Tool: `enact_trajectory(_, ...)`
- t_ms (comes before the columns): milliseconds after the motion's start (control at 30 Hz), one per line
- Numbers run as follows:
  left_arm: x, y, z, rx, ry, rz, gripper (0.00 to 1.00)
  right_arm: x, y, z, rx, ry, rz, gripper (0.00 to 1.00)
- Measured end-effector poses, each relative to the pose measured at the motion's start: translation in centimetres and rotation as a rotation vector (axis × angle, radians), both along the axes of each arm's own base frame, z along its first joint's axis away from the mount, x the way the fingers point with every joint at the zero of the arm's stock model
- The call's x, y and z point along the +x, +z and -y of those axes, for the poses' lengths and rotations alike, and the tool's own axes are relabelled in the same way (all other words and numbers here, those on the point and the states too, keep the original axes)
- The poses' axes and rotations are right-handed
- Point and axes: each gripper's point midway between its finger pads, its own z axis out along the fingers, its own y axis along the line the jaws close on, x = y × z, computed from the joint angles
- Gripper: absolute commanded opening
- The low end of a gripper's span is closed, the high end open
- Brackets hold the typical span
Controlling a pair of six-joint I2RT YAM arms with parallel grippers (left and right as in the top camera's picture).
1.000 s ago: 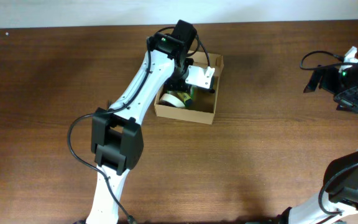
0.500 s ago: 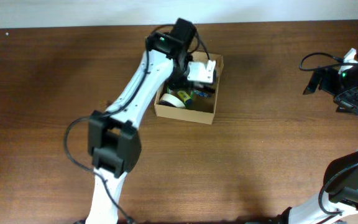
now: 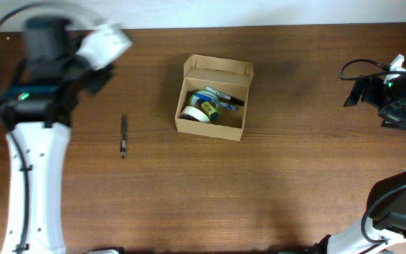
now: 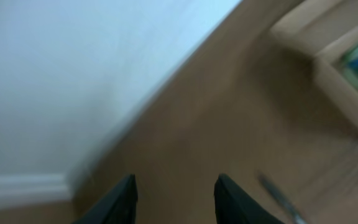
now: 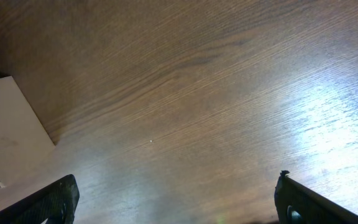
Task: Pack container
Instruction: 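Move left gripper to the clear gray pen and grasp it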
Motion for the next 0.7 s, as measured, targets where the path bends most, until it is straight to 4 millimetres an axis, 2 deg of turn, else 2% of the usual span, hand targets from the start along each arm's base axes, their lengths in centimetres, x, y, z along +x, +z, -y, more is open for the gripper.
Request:
enact_trajectory(67, -1.1, -4.2, -3.5, -0.108, 0.184, -0.097, 0.40, 0.0, 0.0, 0.0, 0.000, 0.000, 0.001, 0.99)
enact_trajectory(133, -2.7, -10.4, -5.9, -0.188, 0.332, -0.243, 0.39, 0.1, 0.0, 0.0, -0.001, 0.000, 0.003, 0.99)
enact_trajectory(200, -4.7, -16.1, -6.8, -0.260, 0.451, -0.389, 0.40, 0.1, 0.0, 0.0, -0.001, 0.000, 0.003, 0.99)
enact_trajectory(267, -6.1, -19.9, -6.8, -0.297, 0.513, -0.488, 0.40, 0.1, 0.0, 0.0, -0.001, 0.000, 0.003, 0.99)
enact_trajectory(333, -6.4, -22.1, -6.4, -0.317, 0.538, -0.543, 0.40, 0.1, 0.0, 0.0, -0.001, 0.000, 0.003, 0.99)
enact_trajectory(533, -6.0, -24.7, -3.7, -0.337, 0.535, -0.619, 0.41, 0.1, 0.0, 0.0, -0.001, 0.000, 0.004, 0.99)
enact_trajectory(700, -6.3, -27.9, -1.3, -0.342, 0.538, -0.719, 0.41, 0.2, 0.0, 0.1, -0.003, 0.000, 0.007, 0.99)
